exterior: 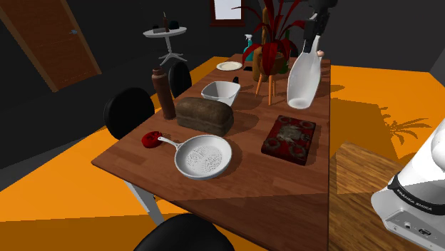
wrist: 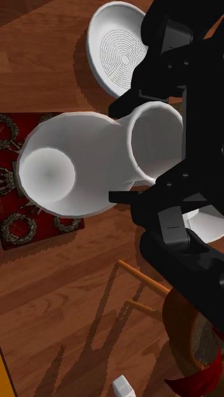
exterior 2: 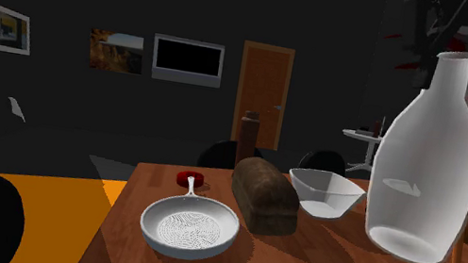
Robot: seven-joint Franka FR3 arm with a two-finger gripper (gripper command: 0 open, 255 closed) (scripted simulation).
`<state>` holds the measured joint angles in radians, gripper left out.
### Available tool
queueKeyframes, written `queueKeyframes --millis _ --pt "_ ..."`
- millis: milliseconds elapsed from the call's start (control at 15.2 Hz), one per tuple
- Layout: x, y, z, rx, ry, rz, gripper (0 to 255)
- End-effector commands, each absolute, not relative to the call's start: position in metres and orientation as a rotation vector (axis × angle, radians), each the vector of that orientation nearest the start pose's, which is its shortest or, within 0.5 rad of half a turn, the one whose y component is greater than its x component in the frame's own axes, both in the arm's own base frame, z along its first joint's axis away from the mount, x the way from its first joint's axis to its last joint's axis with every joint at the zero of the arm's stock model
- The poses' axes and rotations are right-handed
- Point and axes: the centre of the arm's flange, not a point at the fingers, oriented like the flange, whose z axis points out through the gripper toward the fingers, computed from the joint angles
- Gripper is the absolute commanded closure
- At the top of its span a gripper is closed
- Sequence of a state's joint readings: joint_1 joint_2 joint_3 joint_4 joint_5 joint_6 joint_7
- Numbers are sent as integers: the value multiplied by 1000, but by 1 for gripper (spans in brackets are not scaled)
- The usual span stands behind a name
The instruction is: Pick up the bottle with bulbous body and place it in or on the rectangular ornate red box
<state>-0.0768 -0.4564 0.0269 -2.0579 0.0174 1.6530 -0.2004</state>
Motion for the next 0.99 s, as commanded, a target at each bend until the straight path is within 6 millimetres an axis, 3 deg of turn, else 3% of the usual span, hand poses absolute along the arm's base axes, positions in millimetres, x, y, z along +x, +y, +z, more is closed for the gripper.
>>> queueKeyframes --millis 0,924 --pt "415 -16 611 -3133 -231 -82 255" --pt "415 -16 537 -3133 -231 -82 255"
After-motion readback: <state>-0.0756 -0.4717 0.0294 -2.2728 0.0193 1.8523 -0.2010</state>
